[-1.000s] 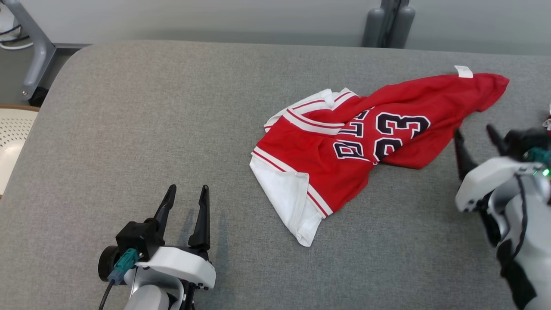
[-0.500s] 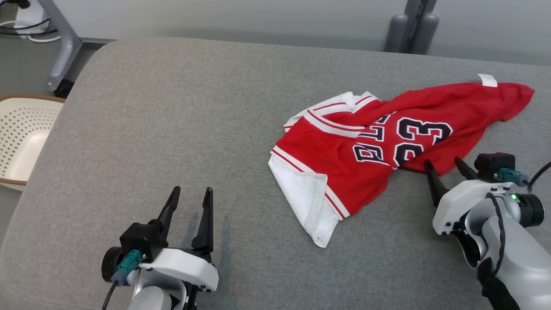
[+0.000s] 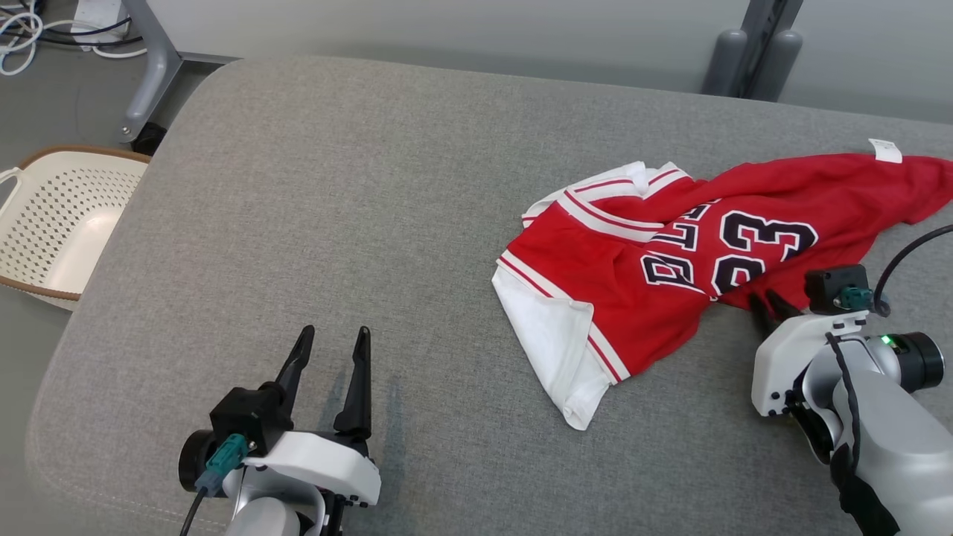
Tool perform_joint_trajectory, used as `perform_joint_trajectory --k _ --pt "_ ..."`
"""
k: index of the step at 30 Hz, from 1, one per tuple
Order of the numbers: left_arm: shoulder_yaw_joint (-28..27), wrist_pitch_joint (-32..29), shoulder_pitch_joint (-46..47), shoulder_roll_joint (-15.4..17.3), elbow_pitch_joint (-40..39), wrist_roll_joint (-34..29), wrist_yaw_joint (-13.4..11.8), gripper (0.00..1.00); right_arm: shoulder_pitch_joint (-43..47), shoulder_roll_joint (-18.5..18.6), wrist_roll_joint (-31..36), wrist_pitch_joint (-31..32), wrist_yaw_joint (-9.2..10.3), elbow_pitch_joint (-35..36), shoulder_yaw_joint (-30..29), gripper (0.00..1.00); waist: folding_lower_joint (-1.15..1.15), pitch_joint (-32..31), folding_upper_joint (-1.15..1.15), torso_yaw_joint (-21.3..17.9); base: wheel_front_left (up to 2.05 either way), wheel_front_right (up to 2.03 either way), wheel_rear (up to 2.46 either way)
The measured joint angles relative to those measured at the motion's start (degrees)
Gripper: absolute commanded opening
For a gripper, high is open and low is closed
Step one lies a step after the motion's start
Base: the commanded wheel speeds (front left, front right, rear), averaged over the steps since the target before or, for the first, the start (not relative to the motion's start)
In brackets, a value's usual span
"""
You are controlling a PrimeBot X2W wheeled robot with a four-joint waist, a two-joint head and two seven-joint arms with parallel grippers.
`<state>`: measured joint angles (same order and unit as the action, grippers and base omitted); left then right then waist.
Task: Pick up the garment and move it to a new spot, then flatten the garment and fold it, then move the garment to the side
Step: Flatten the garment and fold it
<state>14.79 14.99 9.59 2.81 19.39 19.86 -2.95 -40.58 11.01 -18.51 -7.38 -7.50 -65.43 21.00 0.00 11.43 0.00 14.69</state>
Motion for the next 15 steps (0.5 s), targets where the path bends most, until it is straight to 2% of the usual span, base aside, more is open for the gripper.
perform_joint_trajectory --k 1,7,15 --pt "0.0 0.0 0.0 0.0 0.0 0.0 -0.1 1.00 -0.1 0.0 0.0 -0.3 0.00 -0.2 0.1 0.00 0.00 -0.1 0.00 -0.1 0.00 0.00 0.00" --pt "-0.9 0.0 -0.9 0.0 -0.1 -0.1 -0.2 1.00 -0.4 -0.1 -0.8 -3.3 0.00 0.8 1.4 0.00 0.00 -0.8 0.00 -1.5 0.00 0.00 0.00" --pt "-2.1 0.0 -2.2 0.0 0.1 -0.7 -0.1 1.00 2.2 3.1 -5.0 -4.7 0.01 9.8 4.1 0.00 0.00 -2.8 0.00 -5.1 0.00 0.00 0.00"
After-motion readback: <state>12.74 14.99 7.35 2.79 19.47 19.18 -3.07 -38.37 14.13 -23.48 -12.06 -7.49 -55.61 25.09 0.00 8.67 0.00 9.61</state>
